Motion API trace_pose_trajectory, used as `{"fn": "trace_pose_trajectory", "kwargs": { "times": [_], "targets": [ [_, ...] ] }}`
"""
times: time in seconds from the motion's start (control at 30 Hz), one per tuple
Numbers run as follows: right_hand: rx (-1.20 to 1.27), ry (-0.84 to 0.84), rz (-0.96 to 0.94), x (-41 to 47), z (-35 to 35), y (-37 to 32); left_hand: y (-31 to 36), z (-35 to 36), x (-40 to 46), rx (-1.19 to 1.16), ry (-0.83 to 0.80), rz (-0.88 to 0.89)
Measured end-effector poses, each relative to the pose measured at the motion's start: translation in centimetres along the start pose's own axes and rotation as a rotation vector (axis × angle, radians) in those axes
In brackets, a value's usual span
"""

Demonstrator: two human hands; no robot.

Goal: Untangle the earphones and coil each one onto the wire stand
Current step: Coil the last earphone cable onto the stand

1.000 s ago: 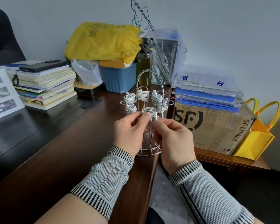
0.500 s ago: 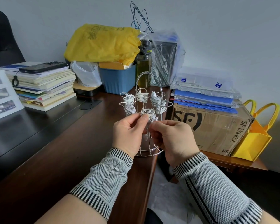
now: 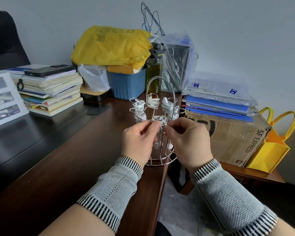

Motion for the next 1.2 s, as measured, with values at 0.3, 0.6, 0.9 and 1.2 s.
{"fn": "trace_pose_trajectory", "kwargs": {
  "times": [0.3,0.6,0.9,1.2],
  "targets": [
    [-0.025,0.066,-0.130,-0.1,-0.1,0.0,0.1,-0.1,0.0,0.011,-0.003,-0.011],
    [0.291,0.042,0.236,0.3,0.7,1.2,0.6,0.2,-0.3,-0.024,-0.010,-0.017],
    [0.466,-0.032,0.320,0.0,0.9,1.0,0.8,0.0,-0.4,0.000,0.005,0.011],
    [0.067,0.063,0.041,0.0,0.2,-0.6,0.9,-0.1,-0.5,-0.030,0.021,-0.006]
  ]
}}
Point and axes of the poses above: each hand's wrist, its own x-axis towards the middle knuckle, its own z-axis out of the palm, y = z × x, the point moved 5 cm from there along x, towards the middle knuckle, and after that the axes turned 1 degree about -z, right-handed, at the moved point
